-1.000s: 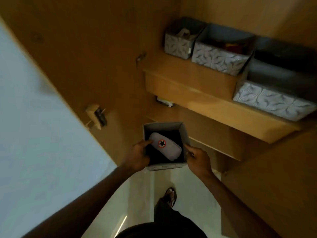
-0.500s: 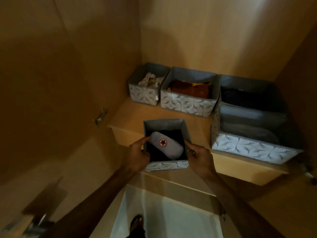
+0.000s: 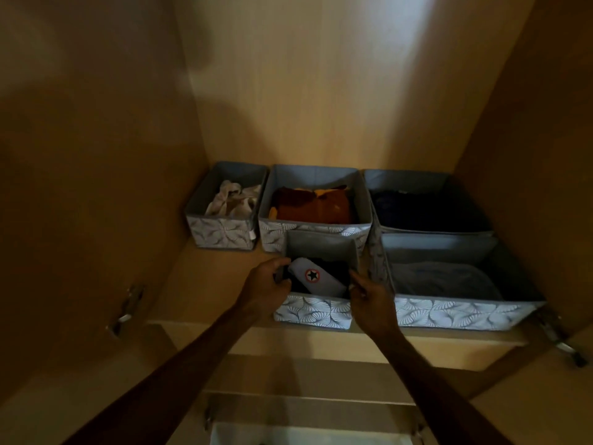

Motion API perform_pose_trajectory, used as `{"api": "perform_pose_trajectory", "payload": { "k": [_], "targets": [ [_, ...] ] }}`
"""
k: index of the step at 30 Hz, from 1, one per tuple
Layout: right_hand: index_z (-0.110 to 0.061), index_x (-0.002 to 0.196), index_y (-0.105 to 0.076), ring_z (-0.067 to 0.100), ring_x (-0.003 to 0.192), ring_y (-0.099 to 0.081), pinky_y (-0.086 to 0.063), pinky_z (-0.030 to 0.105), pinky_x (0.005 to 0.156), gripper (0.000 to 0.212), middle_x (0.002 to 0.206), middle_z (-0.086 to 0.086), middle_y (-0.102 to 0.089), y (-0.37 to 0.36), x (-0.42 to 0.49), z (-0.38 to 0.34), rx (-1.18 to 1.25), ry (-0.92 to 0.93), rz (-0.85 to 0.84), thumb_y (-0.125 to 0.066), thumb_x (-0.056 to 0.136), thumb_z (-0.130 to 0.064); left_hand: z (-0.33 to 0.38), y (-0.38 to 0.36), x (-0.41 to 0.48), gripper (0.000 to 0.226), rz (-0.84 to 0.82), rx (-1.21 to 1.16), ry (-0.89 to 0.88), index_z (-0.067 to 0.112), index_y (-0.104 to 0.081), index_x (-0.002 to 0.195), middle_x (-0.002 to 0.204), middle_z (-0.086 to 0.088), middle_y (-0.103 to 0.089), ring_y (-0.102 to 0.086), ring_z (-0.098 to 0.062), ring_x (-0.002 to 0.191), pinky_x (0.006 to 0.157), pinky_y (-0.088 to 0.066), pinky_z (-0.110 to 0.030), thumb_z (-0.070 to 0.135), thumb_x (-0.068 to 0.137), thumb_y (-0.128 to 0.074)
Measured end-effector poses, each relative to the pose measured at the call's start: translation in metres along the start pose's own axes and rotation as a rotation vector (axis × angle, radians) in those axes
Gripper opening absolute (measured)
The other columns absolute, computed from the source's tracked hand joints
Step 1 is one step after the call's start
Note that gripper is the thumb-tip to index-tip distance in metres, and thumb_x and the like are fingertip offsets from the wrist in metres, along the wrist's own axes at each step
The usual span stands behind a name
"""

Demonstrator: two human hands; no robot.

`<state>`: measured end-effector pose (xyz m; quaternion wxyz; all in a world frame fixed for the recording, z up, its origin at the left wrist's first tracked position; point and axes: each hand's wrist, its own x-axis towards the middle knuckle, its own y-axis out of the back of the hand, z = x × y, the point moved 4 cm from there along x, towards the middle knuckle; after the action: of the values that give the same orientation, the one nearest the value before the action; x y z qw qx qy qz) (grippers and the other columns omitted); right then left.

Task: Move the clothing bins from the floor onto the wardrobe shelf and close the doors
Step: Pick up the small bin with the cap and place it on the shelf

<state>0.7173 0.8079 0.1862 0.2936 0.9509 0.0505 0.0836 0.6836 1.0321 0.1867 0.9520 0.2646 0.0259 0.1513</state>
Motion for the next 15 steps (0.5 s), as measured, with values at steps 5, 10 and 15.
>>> {"api": "perform_pose_trajectory", "payload": {
  "k": [5,10,15],
  "targets": [
    [-0.01,0.124,-0.064,-0.005,0.076,-0.055,-0.043,0.005,0.071,0.031,0.102,0.0,-0.065,0.006,-0.007,-0.003,0.04,0.043,0.041,-0.058,0.094,-0.011,-0.01,-0.005,-0.01,0.042,-0.023,-0.168,0.0,0.022,-0.063,0.119,0.099,0.019,-0.065,-0.062,0.014,0.084,0.071,-0.051,-0.009,0.016,0.08,-0.077],
    [-0.008,0.114,-0.071,0.008,0.083,-0.062,-0.04,0.001,0.071,0.023,0.095,-0.001,-0.069,0.006,-0.017,-0.001,0.064,0.083,0.044,-0.062,0.092,-0.012,-0.024,-0.004,-0.031,0.046,0.029,-0.098,0.015,0.023,-0.068,0.115,0.105,0.001,-0.073,-0.07,-0.012,0.093,0.081,-0.06,-0.04,0.034,0.073,-0.082],
    [-0.003,0.103,-0.074,0.024,0.069,-0.065,-0.052,0.035,0.067,0.023,0.078,0.011,-0.072,-0.011,-0.011,-0.007,0.062,0.122,-0.016,-0.06,0.094,-0.02,-0.024,0.011,-0.038,0.041,0.155,0.034,0.017,0.016,-0.066,0.121,0.113,-0.005,-0.072,-0.069,-0.016,0.096,0.084,-0.058,-0.04,0.028,0.082,-0.073]
  ]
}}
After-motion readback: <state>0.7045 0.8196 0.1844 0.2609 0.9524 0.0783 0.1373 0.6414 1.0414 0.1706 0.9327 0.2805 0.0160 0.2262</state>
